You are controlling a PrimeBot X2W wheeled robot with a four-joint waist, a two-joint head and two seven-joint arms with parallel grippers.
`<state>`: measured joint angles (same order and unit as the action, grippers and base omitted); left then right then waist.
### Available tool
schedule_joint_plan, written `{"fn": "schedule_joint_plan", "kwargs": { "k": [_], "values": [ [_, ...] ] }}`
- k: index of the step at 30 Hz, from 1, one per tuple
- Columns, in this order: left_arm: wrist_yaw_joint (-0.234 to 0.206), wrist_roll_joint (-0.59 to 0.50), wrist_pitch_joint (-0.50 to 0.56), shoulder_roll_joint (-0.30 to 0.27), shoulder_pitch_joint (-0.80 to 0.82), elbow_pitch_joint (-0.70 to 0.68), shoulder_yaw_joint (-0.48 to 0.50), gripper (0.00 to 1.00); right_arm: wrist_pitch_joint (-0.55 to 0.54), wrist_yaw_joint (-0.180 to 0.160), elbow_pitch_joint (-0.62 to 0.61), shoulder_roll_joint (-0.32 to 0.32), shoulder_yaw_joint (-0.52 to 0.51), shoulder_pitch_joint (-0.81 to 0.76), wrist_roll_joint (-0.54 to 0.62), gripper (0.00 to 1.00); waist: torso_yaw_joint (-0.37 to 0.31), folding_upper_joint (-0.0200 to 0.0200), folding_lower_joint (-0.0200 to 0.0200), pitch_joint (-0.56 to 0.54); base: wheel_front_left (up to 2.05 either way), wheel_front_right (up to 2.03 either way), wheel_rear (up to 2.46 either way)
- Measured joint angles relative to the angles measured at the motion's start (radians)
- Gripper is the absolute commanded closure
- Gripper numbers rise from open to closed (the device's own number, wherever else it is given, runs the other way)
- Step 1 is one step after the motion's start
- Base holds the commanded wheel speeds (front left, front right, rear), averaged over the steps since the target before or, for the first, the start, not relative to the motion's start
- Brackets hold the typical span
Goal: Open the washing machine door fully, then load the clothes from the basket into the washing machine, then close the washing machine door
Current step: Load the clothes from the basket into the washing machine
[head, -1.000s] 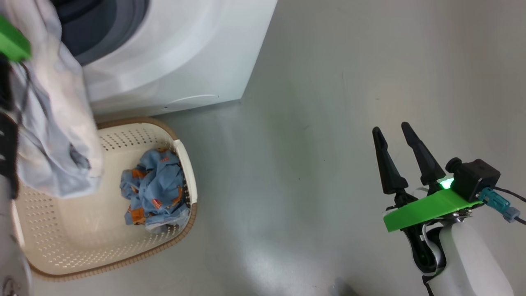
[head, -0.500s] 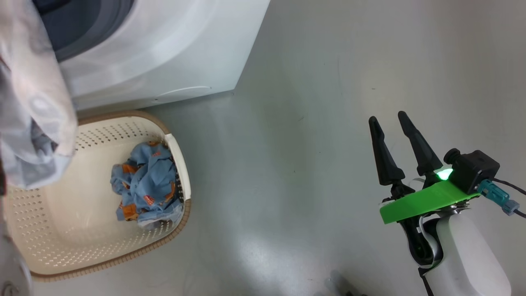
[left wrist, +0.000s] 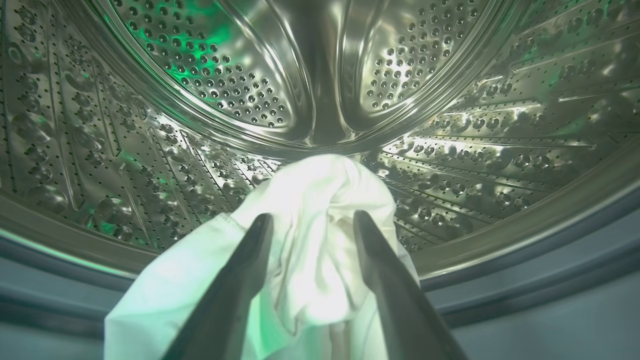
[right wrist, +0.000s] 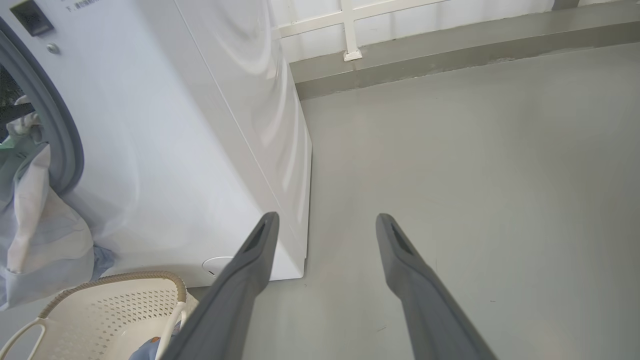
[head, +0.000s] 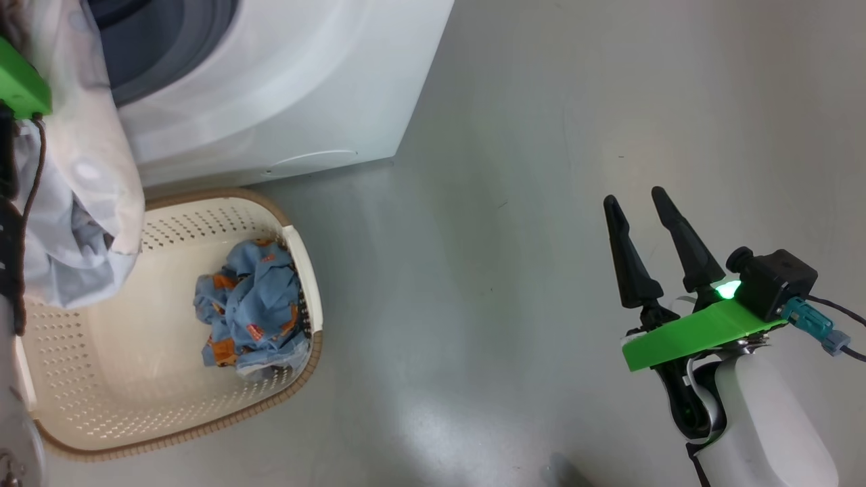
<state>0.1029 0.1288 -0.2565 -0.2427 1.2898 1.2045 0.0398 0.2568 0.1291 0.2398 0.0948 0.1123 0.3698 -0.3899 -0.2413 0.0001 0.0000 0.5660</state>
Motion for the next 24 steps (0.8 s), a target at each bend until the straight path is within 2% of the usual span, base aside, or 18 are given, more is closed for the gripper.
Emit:
{"fn": "schedule_joint_plan", "kwargs": {
  "k": [10,24],
  "values": [
    [0.009,0.003,0.000,0.004,0.000,-0.013,-0.004,0.00,0.000,0.000,0.001,0.004,0.003,0.000,0.000,0.00,0.011,0.0000,0.0000,-0.012,0.00,0.00,0.00],
    [0.018,0.028,0.000,0.033,-0.066,-0.123,-0.007,0.00,0.000,0.000,0.000,0.012,-0.003,-0.001,0.000,0.00,0.040,0.0000,0.0000,-0.019,0.00,0.00,0.00]
  ]
}}
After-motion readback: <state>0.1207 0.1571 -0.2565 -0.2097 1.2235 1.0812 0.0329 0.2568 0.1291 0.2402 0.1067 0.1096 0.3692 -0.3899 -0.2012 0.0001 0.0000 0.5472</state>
